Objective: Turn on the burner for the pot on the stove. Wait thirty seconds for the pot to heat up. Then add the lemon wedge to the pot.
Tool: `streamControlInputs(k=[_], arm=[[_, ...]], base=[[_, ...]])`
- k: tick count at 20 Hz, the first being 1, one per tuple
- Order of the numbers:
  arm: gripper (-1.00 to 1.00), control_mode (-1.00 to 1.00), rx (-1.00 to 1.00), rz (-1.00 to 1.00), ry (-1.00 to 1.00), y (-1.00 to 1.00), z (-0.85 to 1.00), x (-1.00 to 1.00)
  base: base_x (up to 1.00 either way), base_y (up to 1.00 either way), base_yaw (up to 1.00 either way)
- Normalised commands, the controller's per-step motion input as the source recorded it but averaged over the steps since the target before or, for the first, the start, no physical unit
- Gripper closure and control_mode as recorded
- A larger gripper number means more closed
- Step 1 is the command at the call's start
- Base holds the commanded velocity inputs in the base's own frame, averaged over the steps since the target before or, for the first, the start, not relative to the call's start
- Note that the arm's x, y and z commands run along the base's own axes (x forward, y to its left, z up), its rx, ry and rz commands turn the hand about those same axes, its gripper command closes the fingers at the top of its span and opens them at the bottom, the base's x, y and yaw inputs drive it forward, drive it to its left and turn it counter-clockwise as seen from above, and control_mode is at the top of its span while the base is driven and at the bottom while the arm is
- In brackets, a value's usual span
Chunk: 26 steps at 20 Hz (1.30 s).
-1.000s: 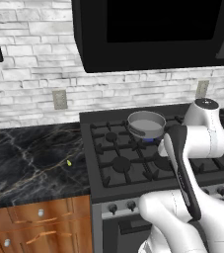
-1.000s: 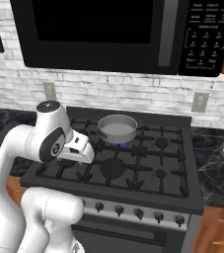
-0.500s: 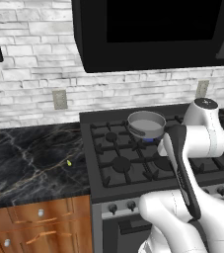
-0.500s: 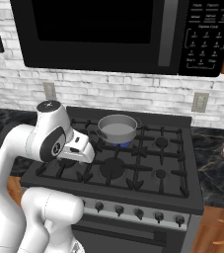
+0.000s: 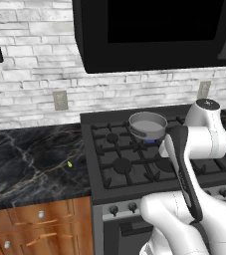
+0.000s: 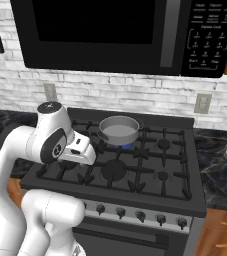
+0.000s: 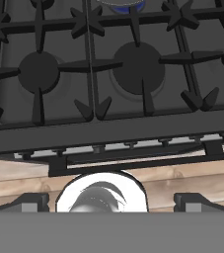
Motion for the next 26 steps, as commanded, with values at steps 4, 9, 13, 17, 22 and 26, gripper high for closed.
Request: streamControlInputs(k=[4,9,13,17,22,26], arm=[[-1.0,-1.0,0.0,0.0,0.0,0.0,0.0,0.0],[-1.0,-1.0,0.0,0.0,0.01,0.0,0.0,0.0],[-1.0,-1.0,0.0,0.0,0.0,0.0,0.0,0.0],[-1.0,-1.0,0.0,0.0,0.03,0.0,0.0,0.0],[-1.0,-1.0,0.0,0.0,0.02,0.0,0.0,0.0],[-1.0,-1.0,0.0,0.0,0.0,0.0,0.0,0.0]], base=[[0.0,0.0,0.0],[0.0,0.0,0.0],[0.0,0.0,0.0],[0.0,0.0,0.0],[0.0,0.0,0.0],[0.0,0.0,0.0]])
